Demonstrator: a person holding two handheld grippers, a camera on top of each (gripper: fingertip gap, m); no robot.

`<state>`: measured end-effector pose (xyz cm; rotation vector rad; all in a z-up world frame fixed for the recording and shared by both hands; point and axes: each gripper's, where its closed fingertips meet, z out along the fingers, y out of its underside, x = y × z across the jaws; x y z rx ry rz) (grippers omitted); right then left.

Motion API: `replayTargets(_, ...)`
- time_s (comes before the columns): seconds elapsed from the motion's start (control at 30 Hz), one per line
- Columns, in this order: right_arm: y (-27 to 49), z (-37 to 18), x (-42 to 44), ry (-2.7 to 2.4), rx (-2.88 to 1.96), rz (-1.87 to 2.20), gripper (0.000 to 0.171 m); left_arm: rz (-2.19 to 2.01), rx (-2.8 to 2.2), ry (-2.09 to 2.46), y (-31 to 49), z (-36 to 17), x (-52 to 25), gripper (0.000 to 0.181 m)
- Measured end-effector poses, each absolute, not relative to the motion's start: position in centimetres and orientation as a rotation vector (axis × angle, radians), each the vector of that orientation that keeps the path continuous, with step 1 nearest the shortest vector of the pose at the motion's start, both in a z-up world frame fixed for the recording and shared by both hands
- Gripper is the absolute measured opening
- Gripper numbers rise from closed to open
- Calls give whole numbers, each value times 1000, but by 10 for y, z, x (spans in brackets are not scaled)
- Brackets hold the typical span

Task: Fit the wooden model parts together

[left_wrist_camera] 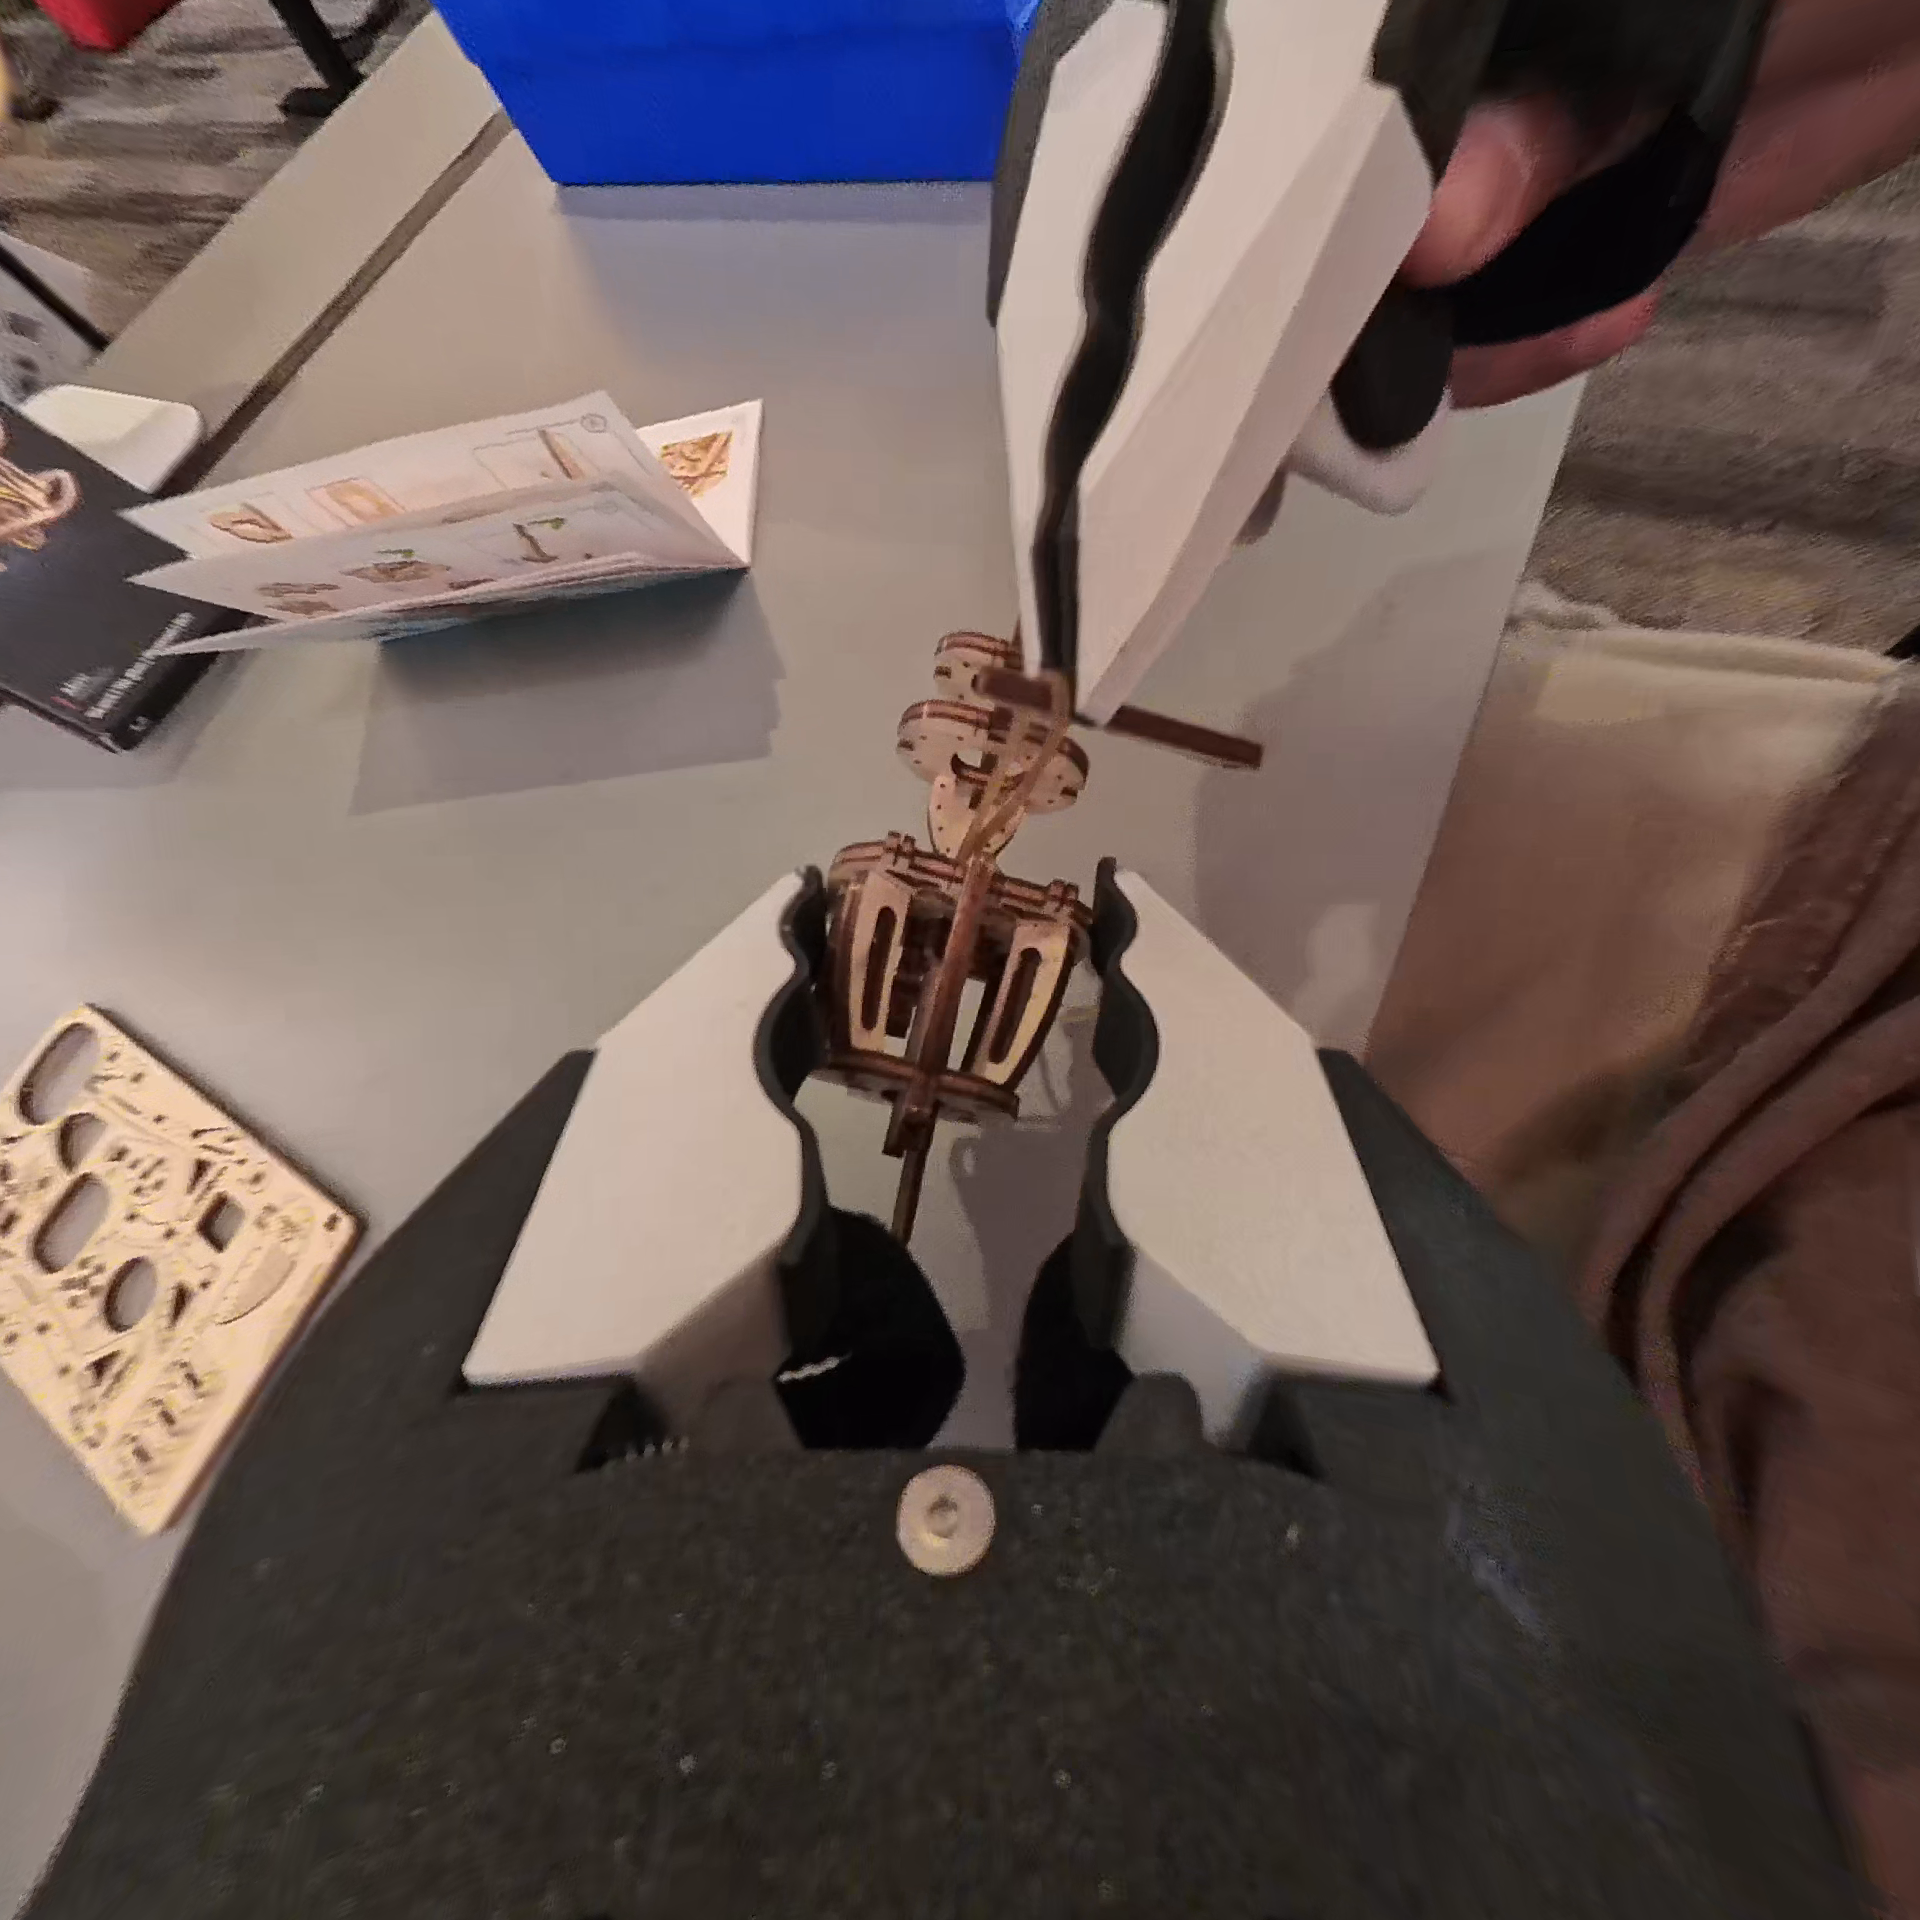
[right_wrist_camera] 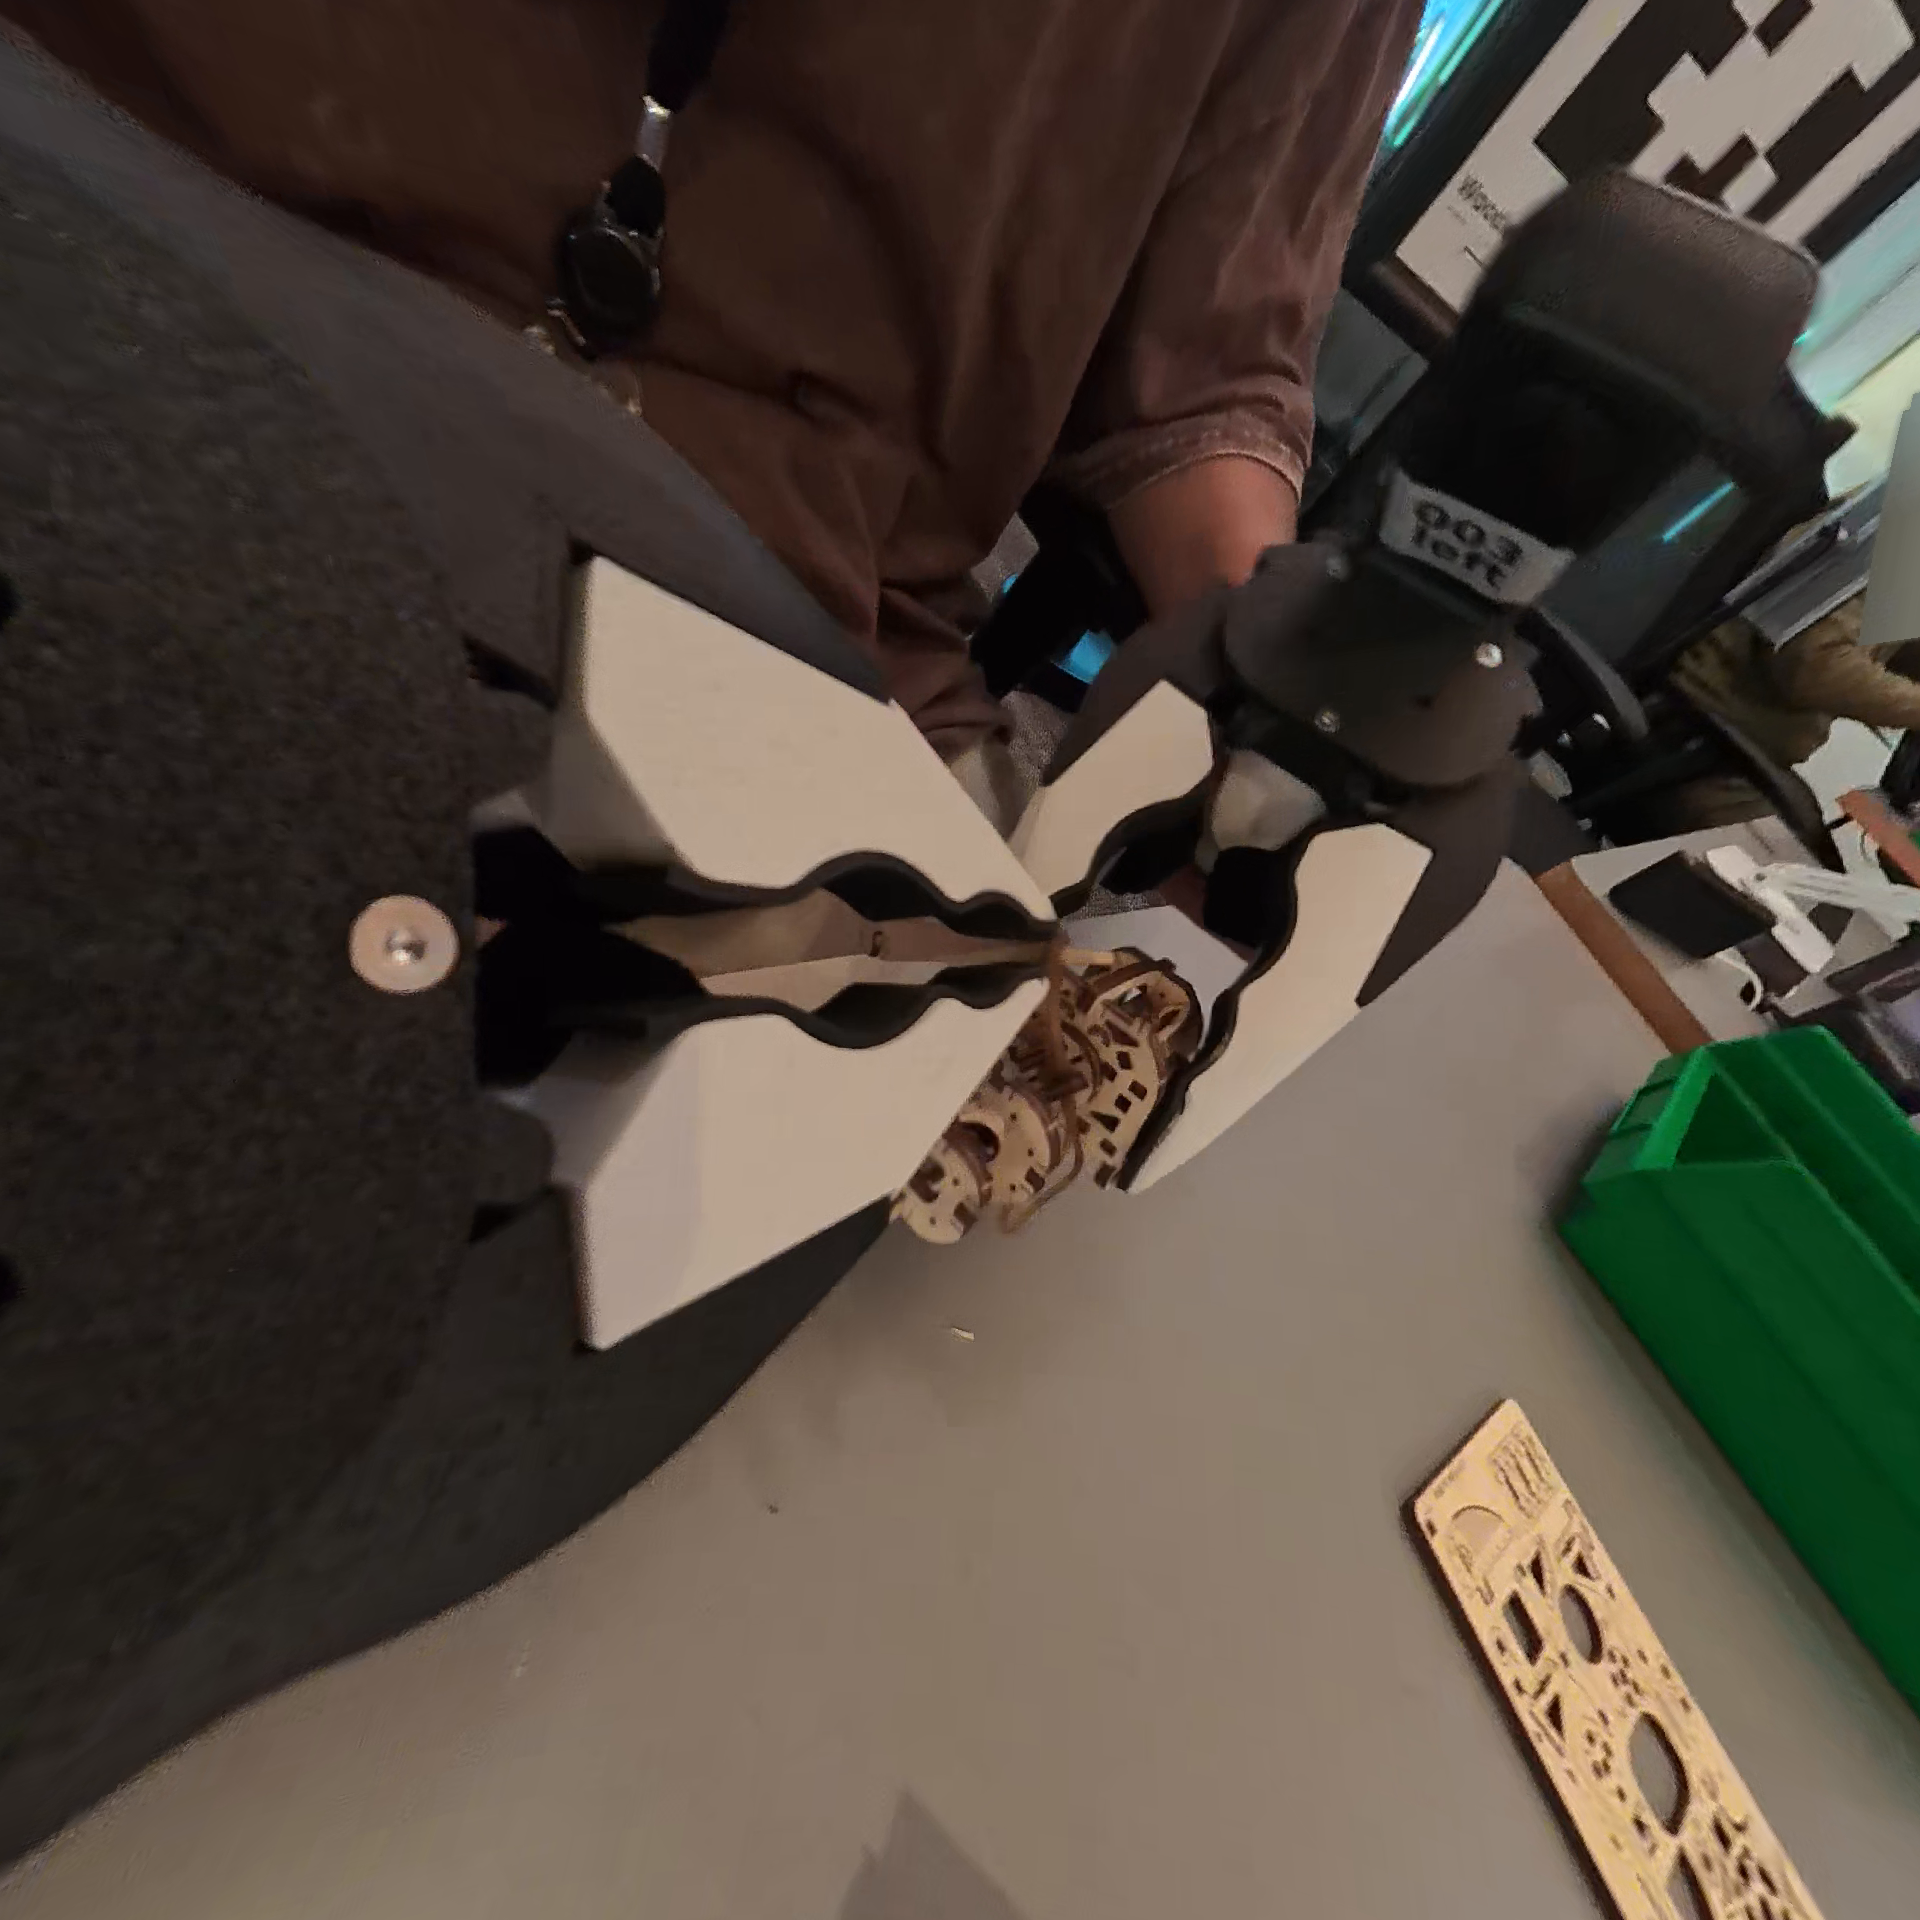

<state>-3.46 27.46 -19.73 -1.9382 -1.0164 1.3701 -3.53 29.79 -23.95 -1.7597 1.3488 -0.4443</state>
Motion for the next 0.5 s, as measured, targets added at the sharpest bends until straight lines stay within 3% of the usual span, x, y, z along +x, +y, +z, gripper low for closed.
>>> replayTargets(0.2,265,-198,-51,-687,-1991,1603,4,-319,-1730,1313,308,-235,-40,49)
replayTargets(0.5,278,-177,-31,145,-1582,2146,3,-266,-1655,1243,312,-215,-39,49)
